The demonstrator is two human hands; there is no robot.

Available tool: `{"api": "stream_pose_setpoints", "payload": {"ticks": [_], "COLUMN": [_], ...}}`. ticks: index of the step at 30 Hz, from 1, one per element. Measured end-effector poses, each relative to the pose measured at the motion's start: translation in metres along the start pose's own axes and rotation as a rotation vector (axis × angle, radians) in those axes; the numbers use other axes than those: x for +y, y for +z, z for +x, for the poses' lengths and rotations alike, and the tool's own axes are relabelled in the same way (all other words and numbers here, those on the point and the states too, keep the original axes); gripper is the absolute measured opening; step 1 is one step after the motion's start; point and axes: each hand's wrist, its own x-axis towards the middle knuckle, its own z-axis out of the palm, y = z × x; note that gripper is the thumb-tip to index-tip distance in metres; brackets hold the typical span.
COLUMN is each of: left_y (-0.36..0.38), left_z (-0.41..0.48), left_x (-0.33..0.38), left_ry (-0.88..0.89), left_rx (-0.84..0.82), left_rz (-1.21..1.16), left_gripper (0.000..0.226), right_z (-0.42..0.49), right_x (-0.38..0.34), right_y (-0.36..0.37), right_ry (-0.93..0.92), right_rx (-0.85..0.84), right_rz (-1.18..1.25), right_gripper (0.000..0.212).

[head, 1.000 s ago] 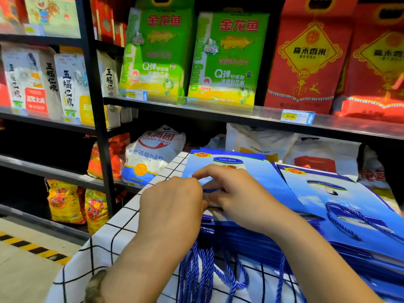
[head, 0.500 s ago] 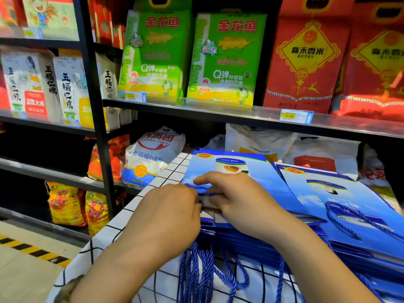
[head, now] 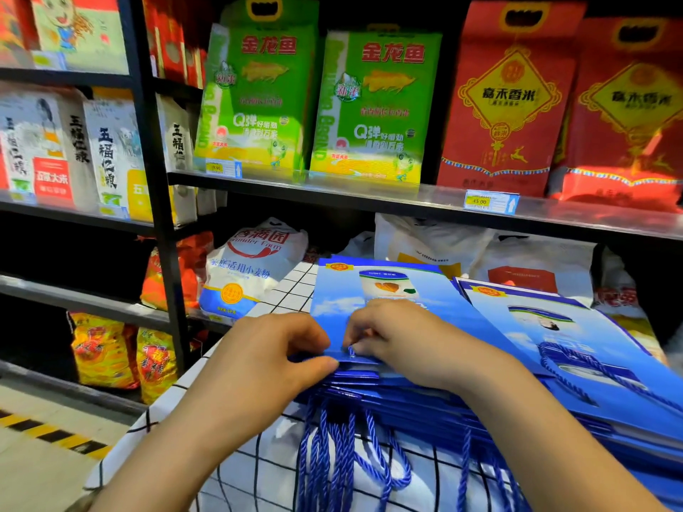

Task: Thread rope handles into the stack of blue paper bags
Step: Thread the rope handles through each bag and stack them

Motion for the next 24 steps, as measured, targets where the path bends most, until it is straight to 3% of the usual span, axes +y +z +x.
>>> {"api": "stream_pose_setpoints", "payload": {"ticks": [5, 11, 15, 20, 24], "left_y": [0.0, -0.001, 0.002, 0.011, 0.014], "left_z": [0.001, 0.01, 0.027, 0.038, 0.04], "left_x": [-0.002, -0.005, -0.01, -0.009, -0.011], "left_ry": [0.016, -0.099, -0.159, -0.23, -0.261], "left_rx": [-0.028, -0.053, 0.04, -0.001, -0.016], "left_rz": [0.018, -0.05, 0.073, 0.497, 0.478], "left_gripper": [0.01, 0.029, 0.033, 0.037, 0.042], "right_z": [0.0, -0.011, -0.029, -0.049, -0.052], "right_x": [0.005, 0.017, 0.056, 0.104, 0.106], "right_y": [0.004, -0.008, -0.033, -0.029, -0.022], "right_ry": [0.091, 0.111, 0.319, 0.662, 0.695], "right_rx": [0.193, 0.283, 0.391, 0.304, 0.303], "right_rz": [0.008, 0.138, 0.053, -0.025, 0.091], "right_gripper": [0.013, 0.009, 0.012, 0.042, 0.042]}}
